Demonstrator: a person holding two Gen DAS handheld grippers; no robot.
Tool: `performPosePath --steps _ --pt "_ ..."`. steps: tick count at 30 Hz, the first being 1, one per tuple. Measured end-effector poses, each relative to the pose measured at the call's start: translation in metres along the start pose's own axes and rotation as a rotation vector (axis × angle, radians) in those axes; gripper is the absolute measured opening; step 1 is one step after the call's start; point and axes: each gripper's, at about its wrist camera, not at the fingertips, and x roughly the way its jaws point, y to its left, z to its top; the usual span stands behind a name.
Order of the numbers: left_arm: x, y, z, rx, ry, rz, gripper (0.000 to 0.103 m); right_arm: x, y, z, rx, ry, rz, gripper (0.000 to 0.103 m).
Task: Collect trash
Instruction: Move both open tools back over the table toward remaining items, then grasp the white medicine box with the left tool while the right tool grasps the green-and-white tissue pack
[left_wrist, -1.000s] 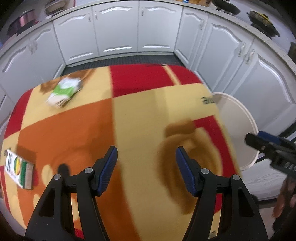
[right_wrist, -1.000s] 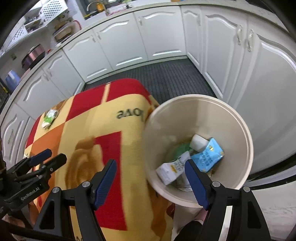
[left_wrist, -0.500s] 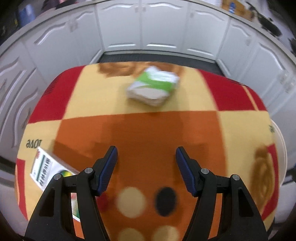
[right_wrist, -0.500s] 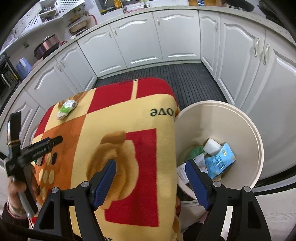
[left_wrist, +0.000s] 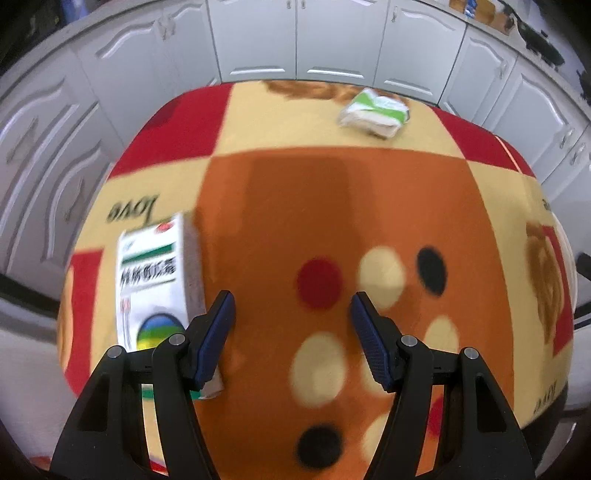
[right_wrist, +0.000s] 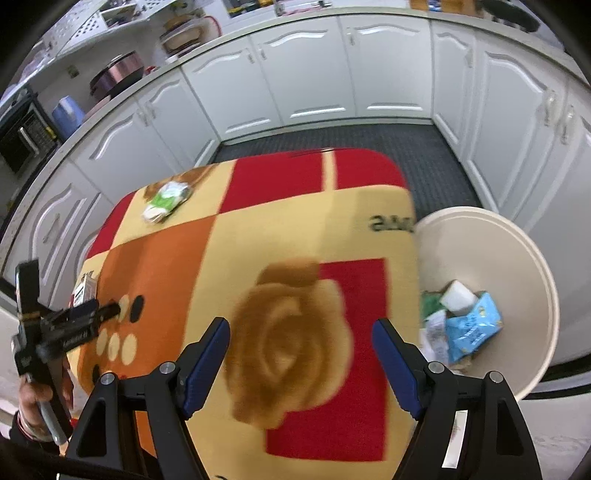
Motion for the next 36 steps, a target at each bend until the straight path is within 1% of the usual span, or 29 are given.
performPosePath --steps 2,5,7,10,12,14,15,19,21,23,26,29,32,36 --pt "-0.006 0.012 -0.006 -0.038 0.013 -0.051 0.064 0.010 0.012 0.003 -0.002 0.017 0.021 0.078" --pt "-0.018 0.022 -0.016 -0.079 0.018 -0.112 0.064 0.027 0.034 0.011 -0.005 0.039 0.080 0.078" --pt "-0.030 0.028 -0.023 -0.099 0.002 -0.144 0.064 0.040 0.052 0.018 -0.010 0.056 0.111 0.078" --pt "-0.046 0.034 -0.029 -0.108 -0.023 -0.164 0.064 0.058 0.073 0.029 -0.001 0.077 0.148 0.081" --pt "-0.055 0.041 -0.033 -0.103 -0.045 -0.158 0.065 0.073 0.086 0.039 0.020 0.093 0.157 0.082" --pt "-0.061 0.049 -0.032 -0.099 -0.062 -0.143 0.070 0.085 0.098 0.047 0.028 0.101 0.162 0.082" --pt "-0.064 0.054 -0.032 -0.098 -0.073 -0.135 0.071 0.090 0.104 0.052 0.031 0.104 0.163 0.082" --pt "-0.062 0.074 -0.028 -0.094 -0.099 -0.080 0.072 0.111 0.121 0.072 0.054 0.106 0.166 0.083" --pt "-0.055 0.081 -0.024 -0.101 -0.098 -0.068 0.072 0.121 0.127 0.085 0.080 0.108 0.162 0.084" --pt "-0.047 0.085 -0.020 -0.111 -0.090 -0.062 0.072 0.130 0.130 0.095 0.096 0.117 0.156 0.088" --pt "-0.037 0.091 -0.016 -0.135 -0.097 -0.046 0.072 0.144 0.138 0.111 0.108 0.114 0.140 0.088" --pt "-0.026 0.096 -0.013 -0.152 -0.083 -0.043 0.072 0.153 0.147 0.124 0.130 0.102 0.123 0.089" --pt "-0.016 0.098 -0.009 -0.155 -0.071 -0.051 0.072 0.162 0.156 0.132 0.132 0.110 0.107 0.090" --pt "-0.010 0.092 -0.006 -0.140 -0.058 -0.045 0.072 0.168 0.167 0.135 0.126 0.095 0.070 0.096"
